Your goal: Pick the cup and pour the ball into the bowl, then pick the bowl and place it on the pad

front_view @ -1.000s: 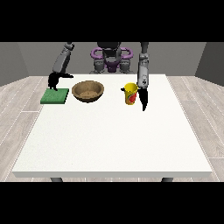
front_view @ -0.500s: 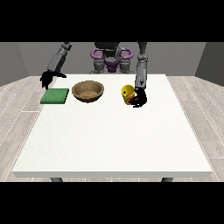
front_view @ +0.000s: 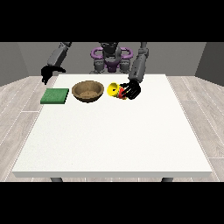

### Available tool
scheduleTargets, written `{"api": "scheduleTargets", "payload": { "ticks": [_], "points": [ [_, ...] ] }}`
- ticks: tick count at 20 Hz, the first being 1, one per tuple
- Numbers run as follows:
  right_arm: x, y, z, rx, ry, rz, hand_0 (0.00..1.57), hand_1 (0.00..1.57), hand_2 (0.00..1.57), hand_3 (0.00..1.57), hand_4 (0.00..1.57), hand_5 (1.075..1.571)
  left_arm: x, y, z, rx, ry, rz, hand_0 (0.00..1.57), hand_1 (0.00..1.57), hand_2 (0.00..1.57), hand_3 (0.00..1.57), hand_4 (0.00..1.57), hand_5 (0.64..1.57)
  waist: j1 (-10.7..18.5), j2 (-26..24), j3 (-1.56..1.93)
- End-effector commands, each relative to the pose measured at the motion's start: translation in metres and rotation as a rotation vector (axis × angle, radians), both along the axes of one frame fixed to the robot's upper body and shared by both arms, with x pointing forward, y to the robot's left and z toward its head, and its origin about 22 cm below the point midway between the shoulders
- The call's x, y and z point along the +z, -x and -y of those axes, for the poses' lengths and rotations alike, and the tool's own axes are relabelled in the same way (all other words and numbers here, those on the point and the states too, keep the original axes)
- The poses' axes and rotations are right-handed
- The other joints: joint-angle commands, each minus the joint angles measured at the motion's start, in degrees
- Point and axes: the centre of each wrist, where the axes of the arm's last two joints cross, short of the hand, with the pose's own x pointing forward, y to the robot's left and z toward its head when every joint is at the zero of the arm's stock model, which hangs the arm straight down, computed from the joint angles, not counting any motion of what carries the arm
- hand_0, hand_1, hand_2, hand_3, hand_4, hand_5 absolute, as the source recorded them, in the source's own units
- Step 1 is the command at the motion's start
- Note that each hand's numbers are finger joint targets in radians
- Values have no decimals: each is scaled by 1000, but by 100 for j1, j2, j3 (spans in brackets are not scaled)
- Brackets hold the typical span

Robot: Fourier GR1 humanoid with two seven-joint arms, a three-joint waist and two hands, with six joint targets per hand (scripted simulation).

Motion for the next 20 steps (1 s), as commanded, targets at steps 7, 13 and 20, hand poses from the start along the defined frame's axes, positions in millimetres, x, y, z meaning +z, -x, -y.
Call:
{"api": "scheduleTargets", "payload": {
  "ticks": [7,13,20],
  "points": [
    [-41,13,5,-69,-1,-205,0,0,213,191,351,1549,-20,-2,51,-12,-517,-220,1400,1400,1571,1571,1054,1565,501,-1196,3],
    [-70,49,41,-202,-45,-249,0,0,248,155,386,1547,-15,6,125,-122,-693,-240,1400,1400,1571,1571,1054,1565,1266,-1698,-12],
    [-90,79,58,-213,-67,-293,0,0,266,283,406,1542,5,12,180,-170,-878,-283,921,921,1571,1476,902,1539,1377,-1896,-22]
  ]
}}
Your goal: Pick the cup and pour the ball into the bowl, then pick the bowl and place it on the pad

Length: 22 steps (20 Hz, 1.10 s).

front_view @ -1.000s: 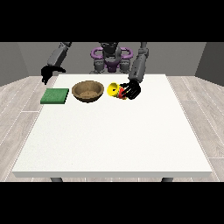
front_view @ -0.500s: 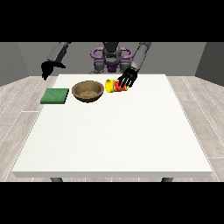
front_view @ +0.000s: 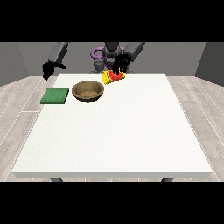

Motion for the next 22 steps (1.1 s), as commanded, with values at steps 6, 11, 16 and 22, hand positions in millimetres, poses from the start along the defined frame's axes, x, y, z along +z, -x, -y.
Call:
{"api": "scheduleTargets", "payload": {
  "ticks": [6,11,16,22],
  "points": [
    [-29,44,19,-97,-4,-54,0,0,292,365,411,1537,40,16,56,-127,-237,10,0,0,1571,1517,802,1534,587,-290,-3],
    [-14,29,29,-86,-5,-6,0,0,213,347,400,1538,57,41,83,-147,-309,106,0,0,1571,1571,521,1523,521,49,-4],
    [-18,46,39,-73,7,-8,0,0,178,336,419,1528,68,39,82,-144,-384,81,0,0,1571,1571,610,1536,388,-45,-7],
    [-14,12,3,-40,-20,37,0,0,150,283,430,1529,70,36,91,-191,-626,154,378,378,1571,1571,963,1571,151,257,-5]
  ]
}}
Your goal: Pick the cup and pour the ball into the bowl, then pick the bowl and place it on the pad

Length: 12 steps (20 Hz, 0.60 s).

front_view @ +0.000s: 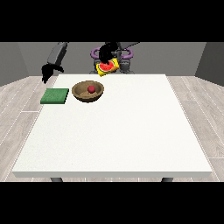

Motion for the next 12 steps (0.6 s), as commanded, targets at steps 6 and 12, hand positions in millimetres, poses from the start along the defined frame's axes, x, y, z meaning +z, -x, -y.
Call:
{"api": "scheduleTargets", "payload": {
  "ticks": [6,12],
  "points": [
    [14,3,21,60,-34,88,0,0,259,385,429,1526,18,-10,-7,-3,-145,73,1478,1478,1571,1571,1127,1539,-216,253,-2],
    [7,-6,7,-17,-64,-50,0,0,340,331,716,1559,70,-17,-26,-56,97,61,211,211,1571,1571,1021,1569,626,147,-6]
  ]
}}
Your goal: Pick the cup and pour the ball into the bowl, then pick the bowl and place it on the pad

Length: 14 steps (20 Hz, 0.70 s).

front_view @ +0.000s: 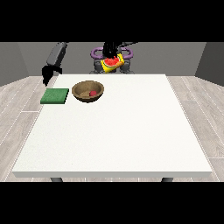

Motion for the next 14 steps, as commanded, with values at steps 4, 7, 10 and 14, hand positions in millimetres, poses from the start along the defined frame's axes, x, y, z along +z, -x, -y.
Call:
{"api": "scheduleTargets", "payload": {
  "ticks": [4,7,10,14],
  "points": [
    [8,14,25,-47,-34,-18,0,0,350,278,697,1562,4,-28,-103,96,351,-33,0,0,1571,1571,773,1510,548,82,-21],
    [17,24,45,-102,-21,50,0,0,350,278,697,1562,-34,-14,-128,110,569,-153,1546,1546,1571,1463,1008,1523,857,525,-28],
    [11,15,29,-118,-44,71,0,0,360,327,721,1563,-68,4,-132,67,807,-272,1394,1394,1210,955,1301,1571,1161,1032,-51],
    [40,-1,45,-178,-45,195,0,0,375,187,691,1549,-88,13,-167,-13,1012,-220,1293,1293,1105,782,1426,1571,1495,1777,-60]
  ]
}}
